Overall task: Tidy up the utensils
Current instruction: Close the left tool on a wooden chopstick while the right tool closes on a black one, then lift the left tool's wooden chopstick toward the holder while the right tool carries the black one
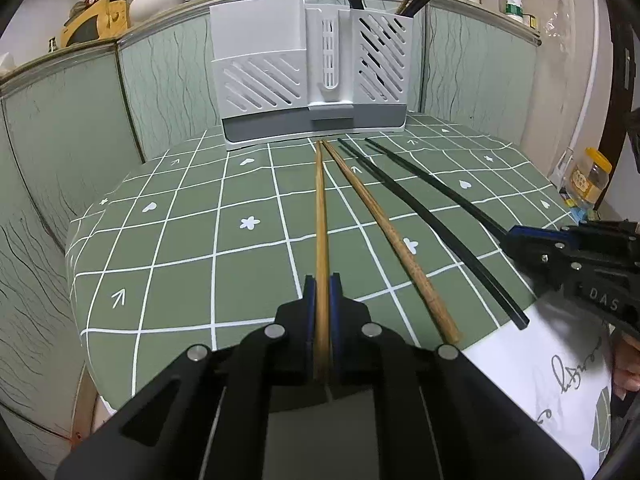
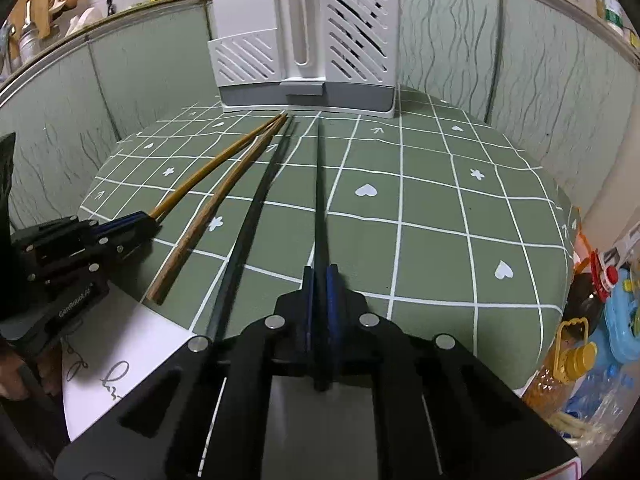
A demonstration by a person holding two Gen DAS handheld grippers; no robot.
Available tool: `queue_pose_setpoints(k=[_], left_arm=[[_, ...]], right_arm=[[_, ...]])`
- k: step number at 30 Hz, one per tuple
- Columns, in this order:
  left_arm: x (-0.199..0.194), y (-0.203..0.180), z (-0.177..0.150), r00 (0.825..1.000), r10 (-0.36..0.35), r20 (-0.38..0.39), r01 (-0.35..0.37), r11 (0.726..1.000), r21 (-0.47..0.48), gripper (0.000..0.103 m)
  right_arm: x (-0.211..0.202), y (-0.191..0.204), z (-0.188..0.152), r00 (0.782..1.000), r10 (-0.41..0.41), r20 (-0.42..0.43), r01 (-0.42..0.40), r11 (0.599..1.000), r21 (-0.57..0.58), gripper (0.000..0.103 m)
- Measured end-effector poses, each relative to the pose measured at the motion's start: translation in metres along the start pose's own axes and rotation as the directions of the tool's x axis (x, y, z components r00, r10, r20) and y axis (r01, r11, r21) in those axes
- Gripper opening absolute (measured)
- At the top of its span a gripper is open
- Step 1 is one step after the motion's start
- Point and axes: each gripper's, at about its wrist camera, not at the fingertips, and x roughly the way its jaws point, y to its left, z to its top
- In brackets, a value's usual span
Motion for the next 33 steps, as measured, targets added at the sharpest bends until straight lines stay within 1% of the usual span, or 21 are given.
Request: queue_pose_setpoints(k=[2,7,10,17,20,26,33], left_arm=[[-0.002,0.003,0.001,1.0,-0.009,0.001,0.009,1.0,-0.017,0.006],[-0.019,0.003,0.008,0.999,-0.003,0.046,0.003,1.0,0.0,0.006],[-0.029,0.005,0.015,0.998,-0.005,0.064,0.004,1.0,0.01,0.006],[-0.048,0.014,0.03,0.996,-0.01,0.085,0.011,1.0,-0.011,0.006],[-0.055,0.017,0.035,0.995,-0.008,0.098,0.009,1.0,-0.013,0.007],[-0.071,0.022,0.046,0.993,-0.041,0.115,0.045,0.998,-0.034,0.006],[-0.09,0.031,0.066,0.989,-0.04,0.142,0.05,0.997,-0.064,0.006]], right_arm=[[-0.002,-0.002,0.0,1.0,-0.008,0.007,0.008,1.0,0.004,0.006],[-0.016,-0.004,0.007,0.999,-0.018,0.035,0.018,1.0,-0.004,0.006],[-0.022,-0.006,0.012,0.999,-0.012,0.043,0.012,1.0,0.002,0.006],[-0.038,-0.01,0.021,0.998,0.0,0.065,0.0,1.0,0.009,0.006],[-0.052,-0.013,0.027,0.995,0.002,0.096,-0.003,1.0,0.015,0.006],[-0.076,-0.017,0.042,0.989,0.006,0.15,-0.009,1.0,0.017,0.006],[-0.099,-0.019,0.063,0.98,0.008,0.2,-0.011,1.0,0.014,0.006]])
